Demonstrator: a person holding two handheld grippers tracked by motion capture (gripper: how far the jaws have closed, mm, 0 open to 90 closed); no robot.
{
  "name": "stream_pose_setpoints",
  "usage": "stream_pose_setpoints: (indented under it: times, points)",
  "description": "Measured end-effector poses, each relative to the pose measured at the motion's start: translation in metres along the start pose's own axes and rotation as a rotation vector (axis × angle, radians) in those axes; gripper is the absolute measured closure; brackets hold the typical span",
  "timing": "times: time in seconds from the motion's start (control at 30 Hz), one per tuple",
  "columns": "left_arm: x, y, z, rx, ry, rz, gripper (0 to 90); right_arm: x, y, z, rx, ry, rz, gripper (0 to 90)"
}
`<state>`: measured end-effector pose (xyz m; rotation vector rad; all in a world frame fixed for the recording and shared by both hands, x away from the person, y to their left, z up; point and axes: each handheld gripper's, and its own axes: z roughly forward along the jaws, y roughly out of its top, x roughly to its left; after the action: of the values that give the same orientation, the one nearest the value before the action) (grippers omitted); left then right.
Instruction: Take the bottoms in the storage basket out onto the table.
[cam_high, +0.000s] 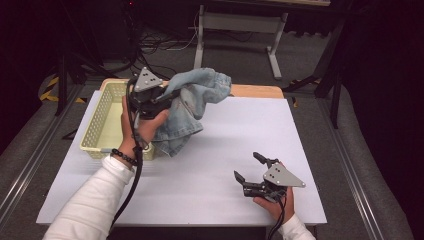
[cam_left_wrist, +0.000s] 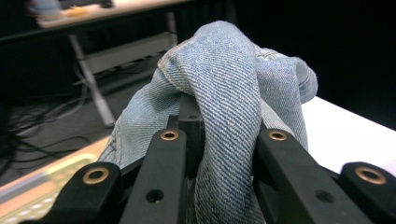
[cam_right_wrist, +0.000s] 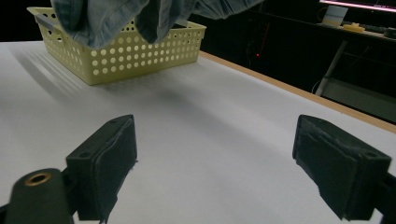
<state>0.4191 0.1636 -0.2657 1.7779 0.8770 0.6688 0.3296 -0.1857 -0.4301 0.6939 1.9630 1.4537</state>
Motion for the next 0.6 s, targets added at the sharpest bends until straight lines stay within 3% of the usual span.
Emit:
stream_pose_setpoints:
  times: [0.13, 0.6]
  points:
    - [-0.02, -0.007, 0.021, 0.043, -0.042, 0.015, 78.5, 0.0, 0.0, 0.0, -0.001, 0.002, 0.001, 14.0]
    - [-0.054, -0.028, 0.072, 0.132, -0.125, 0.006, 77.9, -0.003, -0.002, 0.0, 0.01, -0.002, 0.008, 14.0]
